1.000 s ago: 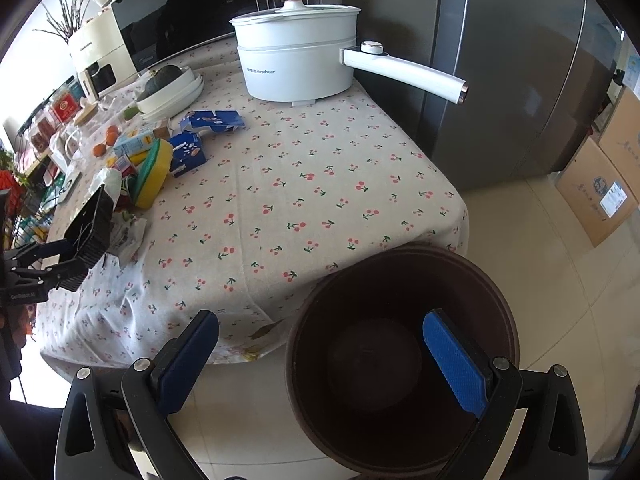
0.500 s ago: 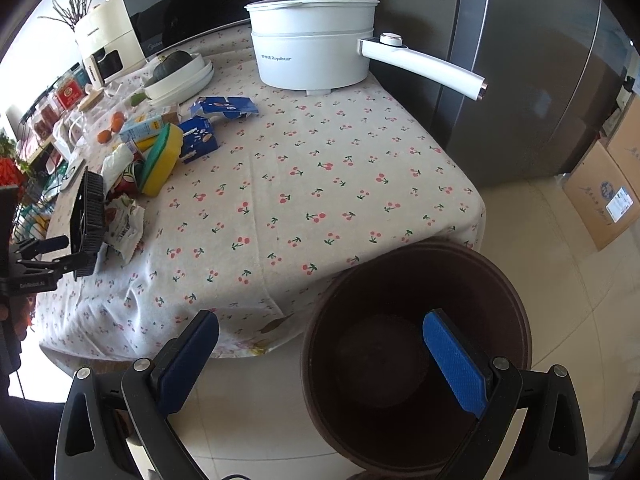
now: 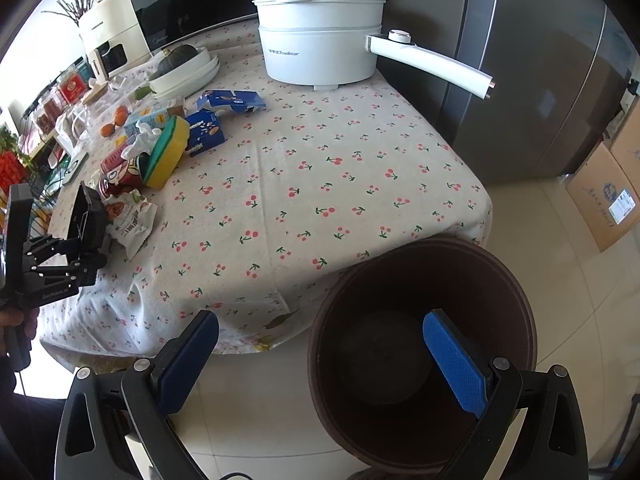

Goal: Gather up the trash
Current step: 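Lift the black tray with the left gripper while the right gripper reaches the green-yellow sponge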

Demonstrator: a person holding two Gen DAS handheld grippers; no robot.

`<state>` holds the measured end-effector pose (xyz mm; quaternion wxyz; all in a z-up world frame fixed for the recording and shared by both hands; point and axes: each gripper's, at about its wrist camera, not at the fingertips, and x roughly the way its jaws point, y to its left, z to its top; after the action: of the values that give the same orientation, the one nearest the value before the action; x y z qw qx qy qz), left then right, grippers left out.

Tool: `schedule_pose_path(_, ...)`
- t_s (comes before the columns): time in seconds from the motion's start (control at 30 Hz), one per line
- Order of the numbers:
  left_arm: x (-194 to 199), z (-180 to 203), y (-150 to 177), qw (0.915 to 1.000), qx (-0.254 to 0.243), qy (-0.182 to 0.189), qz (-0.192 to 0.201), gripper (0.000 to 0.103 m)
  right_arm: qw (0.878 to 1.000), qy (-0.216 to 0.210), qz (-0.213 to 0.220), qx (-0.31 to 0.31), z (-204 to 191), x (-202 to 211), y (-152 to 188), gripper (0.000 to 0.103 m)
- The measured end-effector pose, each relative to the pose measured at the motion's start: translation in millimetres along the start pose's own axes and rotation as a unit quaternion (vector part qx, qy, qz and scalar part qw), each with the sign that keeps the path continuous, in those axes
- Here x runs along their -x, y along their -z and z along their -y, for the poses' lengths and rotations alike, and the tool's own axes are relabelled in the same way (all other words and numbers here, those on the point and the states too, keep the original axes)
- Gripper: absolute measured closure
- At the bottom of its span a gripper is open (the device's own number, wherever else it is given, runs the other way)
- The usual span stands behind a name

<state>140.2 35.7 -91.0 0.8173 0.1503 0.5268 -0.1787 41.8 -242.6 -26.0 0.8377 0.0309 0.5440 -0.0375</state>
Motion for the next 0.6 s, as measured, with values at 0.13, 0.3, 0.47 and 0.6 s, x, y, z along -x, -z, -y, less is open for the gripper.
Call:
schedule_pose_path(0.13, 11, -1, -3, 0.9997, 0.01, -0.011, 0.018, 0.046, 1.0, -0.001, 0.002, 0.0, -1, 1, 0, 0.0)
schedule_pose_path(0.3, 35, -13, -6, 0.9978, 0.037, -0.024, 0.049, 0.046, 1.0, 0.004, 0.005, -0.003, -2, 1, -2, 0.0)
schedule_pose_path(0.47, 48, -32, -2, 0.9935, 0.085, -0.049, 0.058, 0.046, 0.999, 0.013, 0.009, 0.029, -25, -8, -16, 0.0)
schedule_pose_path(0.6, 51, -44, 1, 0.9891, 0.112, -0.078, 0.055, 0.046, 0.999, -0.022, 0.007, 0.047, -64, -24, -38, 0.0)
